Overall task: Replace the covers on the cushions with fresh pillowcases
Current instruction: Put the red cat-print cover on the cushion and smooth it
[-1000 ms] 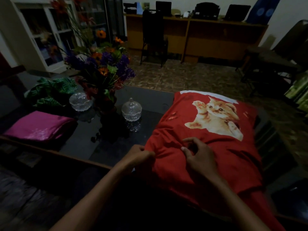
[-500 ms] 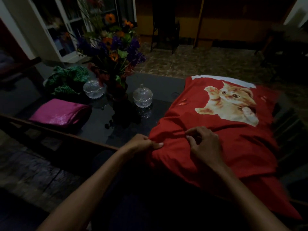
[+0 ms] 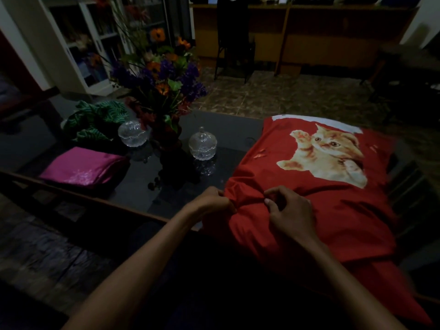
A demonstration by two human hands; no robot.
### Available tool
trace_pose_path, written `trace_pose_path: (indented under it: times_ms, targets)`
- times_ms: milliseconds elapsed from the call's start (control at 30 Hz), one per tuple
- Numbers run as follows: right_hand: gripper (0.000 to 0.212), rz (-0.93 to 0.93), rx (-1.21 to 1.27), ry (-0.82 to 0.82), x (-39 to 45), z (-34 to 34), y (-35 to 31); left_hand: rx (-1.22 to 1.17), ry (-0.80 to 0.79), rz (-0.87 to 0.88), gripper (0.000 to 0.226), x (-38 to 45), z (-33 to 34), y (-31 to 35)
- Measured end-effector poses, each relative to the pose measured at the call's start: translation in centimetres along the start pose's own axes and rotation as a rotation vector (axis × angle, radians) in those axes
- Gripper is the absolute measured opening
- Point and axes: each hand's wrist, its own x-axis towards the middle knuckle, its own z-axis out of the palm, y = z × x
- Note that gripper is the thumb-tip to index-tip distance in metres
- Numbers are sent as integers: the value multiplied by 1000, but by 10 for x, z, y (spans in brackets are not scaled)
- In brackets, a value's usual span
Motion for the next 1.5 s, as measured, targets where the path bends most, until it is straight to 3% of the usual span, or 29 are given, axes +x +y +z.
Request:
trace_pose_path:
  times_ms: [233, 267, 433, 600, 700, 800, 1067, 1267, 1400, 1500]
  targets:
    - [42, -66, -107, 23, 19, 25, -26, -188, 28, -21, 55, -12, 4, -35]
    - [42, -82, -155, -13, 22, 31, -32, -209, 25, 1, 54, -12, 3, -37]
    - [24, -80, -231, -133, 32, 44, -39, -196, -43, 54, 9, -22, -7, -30]
    - [27, 21, -92, -4, 54, 24, -29, -294, 2, 73, 33, -28, -9, -37]
    - [24, 13, -103, -28, 56, 24, -27, -305, 39, 6, 36, -31, -16, -46]
    - [23, -3, -86, -34, 56, 28, -24, -300, 9, -48, 57, -30, -17, -55]
    - [29, 53, -43, 132, 48, 28, -17, -478, 72, 9, 21, -21, -6, -30]
    - [20, -269, -107, -62, 28, 40, -28, -525, 81, 25, 41, -22, 2, -31]
    - [27, -213, -52, -145, 28, 44, -21, -521, 112, -27, 56, -15, 11, -45]
    - [34, -211, -24, -118, 30, 43, -15, -524, 168, -20, 47, -11, 21, -52]
